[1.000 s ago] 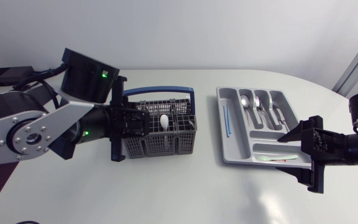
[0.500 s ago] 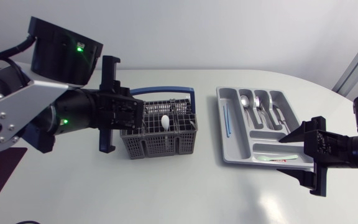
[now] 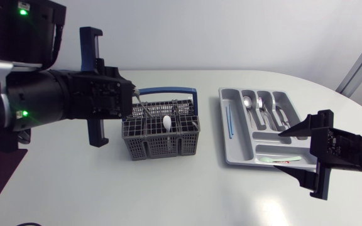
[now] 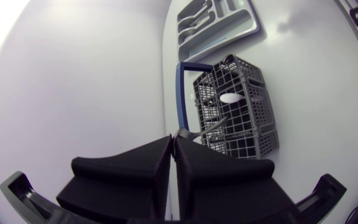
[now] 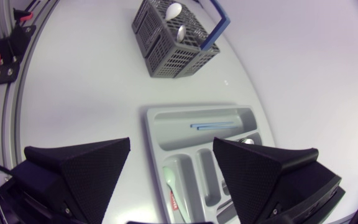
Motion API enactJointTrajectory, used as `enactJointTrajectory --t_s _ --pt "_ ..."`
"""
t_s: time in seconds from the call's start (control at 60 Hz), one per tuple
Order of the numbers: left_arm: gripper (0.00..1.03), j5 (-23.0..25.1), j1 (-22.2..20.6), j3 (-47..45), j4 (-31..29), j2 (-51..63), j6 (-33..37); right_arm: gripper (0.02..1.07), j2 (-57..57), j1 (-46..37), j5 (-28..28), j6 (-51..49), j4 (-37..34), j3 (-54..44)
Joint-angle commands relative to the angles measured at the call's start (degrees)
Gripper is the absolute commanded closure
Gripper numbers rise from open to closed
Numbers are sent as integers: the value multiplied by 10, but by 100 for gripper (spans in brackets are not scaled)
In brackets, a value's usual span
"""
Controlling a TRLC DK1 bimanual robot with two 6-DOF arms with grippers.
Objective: Unload the cutlery basket into the drawer organizer.
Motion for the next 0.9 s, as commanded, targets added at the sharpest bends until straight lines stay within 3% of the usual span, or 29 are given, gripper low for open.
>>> enactJointTrajectory --t_s 0.0,0.183,0.267,0.4,0.5,0.617,0.8,0.883 --pt "97 -4 -27 53 -24 13 -89 11 -26 29 -5 75 22 -18" --pt "97 19 -50 140 -80 84 -292 11 -73 95 20 216 95 -30" --pt "97 72 -36 195 -116 135 -404 11 -91 140 56 275 133 -38" --pt "97 144 -7 244 -136 194 -520 11 -104 220 134 343 189 -55" --pt "97 190 6 261 -143 225 -578 13 -107 278 189 386 223 -59" --pt "97 206 4 267 -143 251 -625 17 -106 353 268 416 258 -63" --pt "97 237 3 274 -133 282 -676 23 -81 419 345 434 318 -65" --pt "97 248 4 275 -125 294 -690 30 -62 430 356 439 342 -65"
